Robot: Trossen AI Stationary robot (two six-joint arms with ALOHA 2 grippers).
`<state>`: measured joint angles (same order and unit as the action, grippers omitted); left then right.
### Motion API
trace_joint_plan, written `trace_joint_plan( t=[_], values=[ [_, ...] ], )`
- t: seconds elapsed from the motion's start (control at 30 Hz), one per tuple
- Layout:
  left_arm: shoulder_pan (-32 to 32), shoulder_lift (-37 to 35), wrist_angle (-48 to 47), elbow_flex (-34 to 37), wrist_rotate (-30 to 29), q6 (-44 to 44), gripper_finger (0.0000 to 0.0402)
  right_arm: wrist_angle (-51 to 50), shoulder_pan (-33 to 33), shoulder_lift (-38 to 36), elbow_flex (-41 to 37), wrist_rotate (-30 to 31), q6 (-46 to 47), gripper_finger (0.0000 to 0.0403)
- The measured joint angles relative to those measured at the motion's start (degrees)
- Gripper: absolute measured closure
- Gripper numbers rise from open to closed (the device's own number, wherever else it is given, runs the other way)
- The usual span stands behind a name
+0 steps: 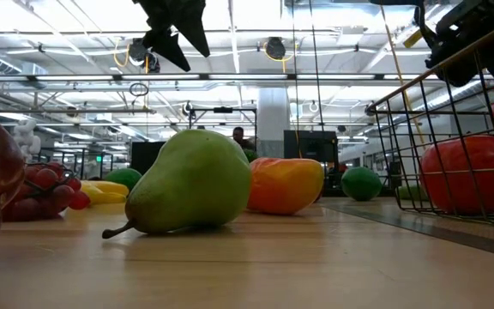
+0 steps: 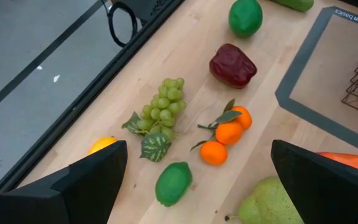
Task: Build produce basket
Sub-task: Put the orange pumpkin into the wire basket, then put the top dark red apple into the wire basket
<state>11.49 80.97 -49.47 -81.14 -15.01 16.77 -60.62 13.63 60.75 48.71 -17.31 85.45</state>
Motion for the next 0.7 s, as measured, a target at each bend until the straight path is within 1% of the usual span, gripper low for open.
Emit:
trace_joint_plan(
  t=[0.13, 0.4, 0.53, 0.7],
  values=[
    [0.00, 0.00, 0.00, 0.02, -0.04, 0.00, 0.0005, 1.48, 0.00, -0.35, 0.00, 0.58, -0.58, 0.0117],
    [0.00, 0.00, 0.76, 0.04, -0.35, 2.46, 0.0005, 3.10, 0.00, -3.91, 0.00, 0.72, 0.26, 0.0080],
    [0.00, 0.04, 3.15, 0.04, -0.50, 2.90, 0.0005, 3.21, 0.00, -7.16, 0.00, 0.79, 2.23, 0.0077],
    [-0.01, 0.04, 5.23, 0.04, -0.50, 2.66, 0.0005, 3.41, 0.00, -11.20, 0.00, 0.82, 2.34, 0.0083]
  ],
)
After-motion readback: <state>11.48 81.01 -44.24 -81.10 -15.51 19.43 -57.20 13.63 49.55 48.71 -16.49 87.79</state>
